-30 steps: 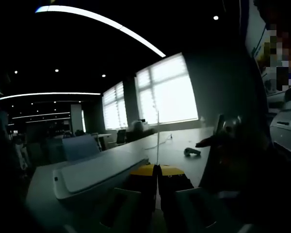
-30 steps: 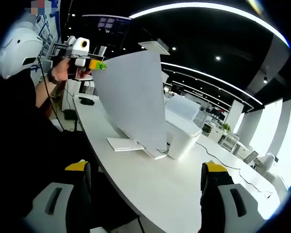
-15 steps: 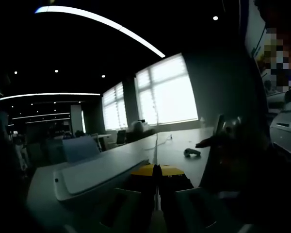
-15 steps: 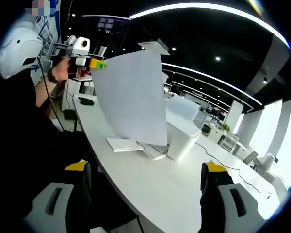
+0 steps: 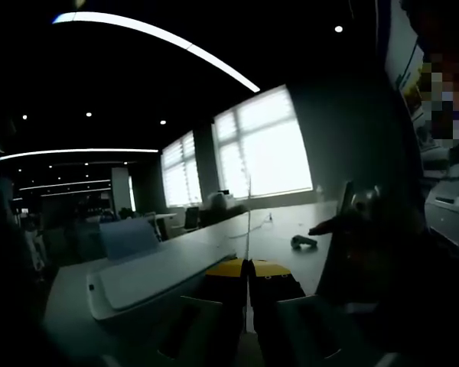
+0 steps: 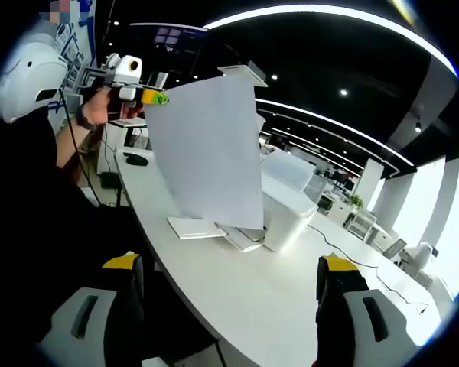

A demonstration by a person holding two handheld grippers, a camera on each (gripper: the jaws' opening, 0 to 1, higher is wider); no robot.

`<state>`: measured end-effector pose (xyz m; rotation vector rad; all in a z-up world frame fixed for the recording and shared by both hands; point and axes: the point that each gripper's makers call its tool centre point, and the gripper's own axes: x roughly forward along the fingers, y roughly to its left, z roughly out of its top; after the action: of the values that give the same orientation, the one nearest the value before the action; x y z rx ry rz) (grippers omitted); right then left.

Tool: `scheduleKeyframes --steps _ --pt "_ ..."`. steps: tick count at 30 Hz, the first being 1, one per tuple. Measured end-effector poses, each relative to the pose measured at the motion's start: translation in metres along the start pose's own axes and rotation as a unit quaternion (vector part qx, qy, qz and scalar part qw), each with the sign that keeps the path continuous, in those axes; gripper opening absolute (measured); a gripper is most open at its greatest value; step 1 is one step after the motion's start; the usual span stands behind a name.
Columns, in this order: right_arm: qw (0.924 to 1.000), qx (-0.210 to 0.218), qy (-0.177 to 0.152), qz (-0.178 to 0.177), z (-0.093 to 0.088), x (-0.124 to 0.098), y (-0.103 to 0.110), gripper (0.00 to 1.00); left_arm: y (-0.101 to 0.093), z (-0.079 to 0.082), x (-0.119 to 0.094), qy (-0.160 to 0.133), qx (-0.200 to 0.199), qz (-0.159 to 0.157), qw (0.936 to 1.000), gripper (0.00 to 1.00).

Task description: Remove the paper from the printer output slot and place it on top of the printer

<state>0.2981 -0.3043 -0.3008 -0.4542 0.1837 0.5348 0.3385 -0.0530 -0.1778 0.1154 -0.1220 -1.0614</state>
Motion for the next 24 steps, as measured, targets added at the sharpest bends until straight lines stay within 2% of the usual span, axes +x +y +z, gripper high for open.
scheduleKeyframes --steps 24 --pt "1.0000 -0.001 0.002 0.001 -0.0017 0.0010 0.0014 0.89 -0.0005 0.0084 0.0004 -0.005 0.009 0.000 0.9999 0.06"
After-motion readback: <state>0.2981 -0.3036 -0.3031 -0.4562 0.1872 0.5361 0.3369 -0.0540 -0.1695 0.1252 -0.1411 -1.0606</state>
